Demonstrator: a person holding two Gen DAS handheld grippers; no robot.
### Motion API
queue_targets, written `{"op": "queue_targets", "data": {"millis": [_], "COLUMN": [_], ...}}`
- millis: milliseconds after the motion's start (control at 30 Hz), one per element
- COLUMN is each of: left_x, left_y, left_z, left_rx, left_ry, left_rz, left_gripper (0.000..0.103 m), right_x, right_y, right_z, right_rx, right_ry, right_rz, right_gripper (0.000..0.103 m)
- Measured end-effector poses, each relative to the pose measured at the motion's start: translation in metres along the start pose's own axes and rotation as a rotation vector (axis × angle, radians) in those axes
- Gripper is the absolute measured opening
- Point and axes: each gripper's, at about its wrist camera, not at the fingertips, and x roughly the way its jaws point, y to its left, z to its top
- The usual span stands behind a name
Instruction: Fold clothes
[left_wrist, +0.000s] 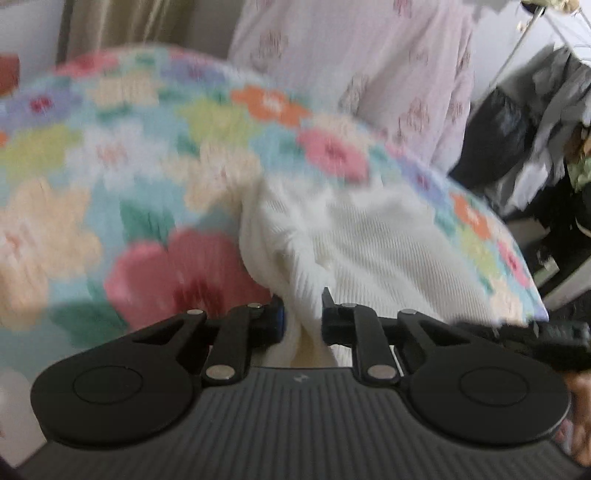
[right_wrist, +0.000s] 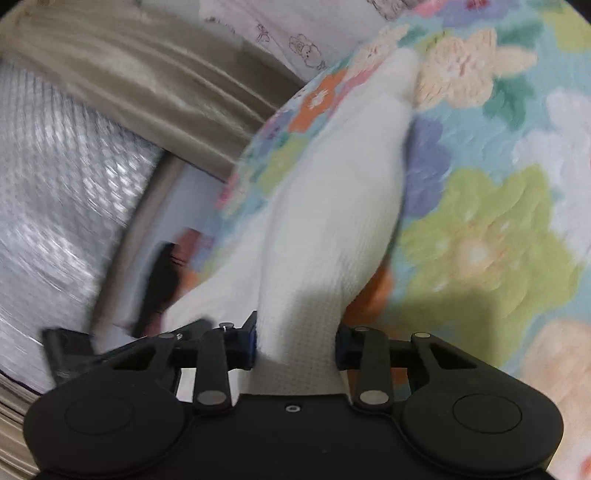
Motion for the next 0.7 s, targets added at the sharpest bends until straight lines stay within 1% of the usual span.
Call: {"op": "queue_targets", "data": {"millis": [33,67,100,133,167,200,267,300,333,367,433,467,500,533,600,633,700], "left_x": [-0.002,-0.004,-0.002,0.002,0.005,-0.002,-0.016,-0.024,-0.037,-0.051,-0.070,-0.074,-0.073,-0.074,-0.063,-0.058,-0.051], "left_y": [0.001,0.003,0.010,0.017,0.025,0.032,0.045,0.052,0.058,0.062,0.064,0.062,0.059,0.052,0.040,0.038,0.037], "left_z": [0.005,0.009,0.011,0.008,0.005,-0.001,-0.013,-0.019,-0.027,-0.035,-0.052,-0.058,-0.065,-0.071,-0.082,-0.086,-0.098], "left_rx": [0.008,0.014,0.001,-0.023,-0.047,-0.073,-0.124,-0.152,-0.194,-0.239,-0.298,-0.313,-0.316,-0.300,-0.263,-0.272,-0.320], "left_ry": [0.008,0.017,0.044,0.076,0.103,0.094,0.076,0.065,0.035,0.008,-0.022,-0.021,-0.016,-0.012,0.007,0.019,0.016], "left_rz": [0.020,0.041,0.074,0.141,0.203,0.221,0.259,0.273,0.253,0.231,0.172,0.146,0.128,0.123,0.120,0.121,0.109], "left_gripper": [0.016,0.017,0.021,0.027,0.026,0.026,0.033,0.041,0.047,0.049,0.051,0.052,0.053,0.055,0.058,0.058,0.059], "right_x": [-0.001,0.001,0.004,0.008,0.013,0.018,0.024,0.022,0.018,0.013,0.004,0.001,0.000,0.001,0.002,0.003,0.003], "right_y": [0.007,0.014,0.020,0.025,0.027,0.027,0.022,0.018,0.013,0.007,-0.002,-0.004,-0.007,-0.008,-0.011,-0.010,-0.007], "right_z": [-0.002,-0.004,-0.007,-0.011,-0.014,-0.018,-0.025,-0.026,-0.025,-0.024,-0.017,-0.014,-0.011,-0.010,-0.011,-0.011,-0.012], "right_rx": [0.001,-0.014,-0.035,-0.071,-0.122,-0.168,-0.227,-0.221,-0.197,-0.166,-0.108,-0.092,-0.080,-0.074,-0.072,-0.080,-0.098], "right_ry": [0.018,0.035,0.053,0.077,0.107,0.138,0.186,0.187,0.177,0.168,0.138,0.121,0.110,0.104,0.094,0.090,0.078], "right_rz": [0.018,0.019,0.013,0.008,-0.011,-0.049,-0.127,-0.133,-0.117,-0.095,-0.060,-0.054,-0.049,-0.048,-0.056,-0.066,-0.087], "right_gripper": [0.041,0.043,0.047,0.056,0.060,0.060,0.061,0.061,0.061,0.061,0.061,0.061,0.061,0.062,0.063,0.064,0.065]}}
